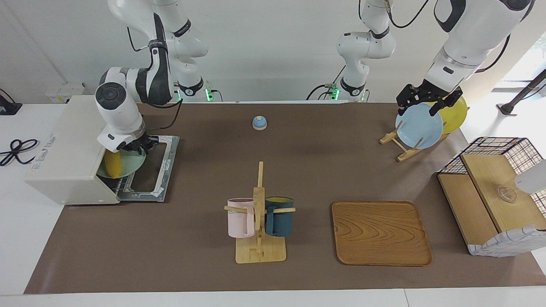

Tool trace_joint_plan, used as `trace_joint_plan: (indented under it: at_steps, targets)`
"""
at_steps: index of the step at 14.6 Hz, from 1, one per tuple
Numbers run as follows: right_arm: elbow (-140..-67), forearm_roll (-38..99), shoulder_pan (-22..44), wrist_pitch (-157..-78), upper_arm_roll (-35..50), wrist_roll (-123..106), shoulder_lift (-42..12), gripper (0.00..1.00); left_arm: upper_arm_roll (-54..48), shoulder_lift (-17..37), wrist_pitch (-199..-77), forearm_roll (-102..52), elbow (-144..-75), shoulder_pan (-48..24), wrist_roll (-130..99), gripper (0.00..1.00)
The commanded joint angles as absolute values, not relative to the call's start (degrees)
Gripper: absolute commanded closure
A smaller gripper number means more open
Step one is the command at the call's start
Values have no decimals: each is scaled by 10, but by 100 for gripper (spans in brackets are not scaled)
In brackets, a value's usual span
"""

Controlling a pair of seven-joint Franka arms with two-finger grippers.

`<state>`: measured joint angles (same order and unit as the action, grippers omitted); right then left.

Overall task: Put corn in oven
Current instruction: 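Carry the corn with the right gripper into the open toaster oven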

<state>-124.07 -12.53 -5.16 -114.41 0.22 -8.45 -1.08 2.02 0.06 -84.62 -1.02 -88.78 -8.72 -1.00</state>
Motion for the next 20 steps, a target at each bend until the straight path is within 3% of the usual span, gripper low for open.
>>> trace_joint_plan:
  at_steps: [1,2,3,7,8,9,10,11,13,20]
  targets:
    - [-1242,-133,-63,-1150,11,-99,-3,50,25,-14,-840,-4,-903,-92,-9,0]
    - [-1231,-133,-58,-1144,11,-99,-6,39,25,-14,-840,-4,-903,-89,-9,0]
    - [-1216,-130,-54,-1129,12,-98,-11,36,25,-14,-840,-4,-903,-86,-9,0]
    - [-1158,-109,-6,-1102,15,-68,-29,34,25,-14,-840,-4,-903,-85,-9,0]
    - [-1160,-84,-1,-1113,15,-54,-30,41,25,-14,-840,-4,-903,-85,-9,0]
    - [-1170,-58,4,-1138,15,-48,-29,58,25,-14,-840,-4,-903,-85,-9,0]
    - [-1190,-44,18,-1169,15,-46,-29,84,25,-14,-840,-4,-902,-85,-9,0]
    - [-1213,-41,30,-1204,14,-37,-31,100,25,-14,-840,-4,-903,-85,-9,0]
    - [-1266,-41,37,-1277,15,-11,-32,100,25,-15,-840,-4,-903,-85,-9,0]
    - [-1313,-41,33,-1320,13,-6,-49,100,25,-14,-840,-4,-902,-85,-9,0]
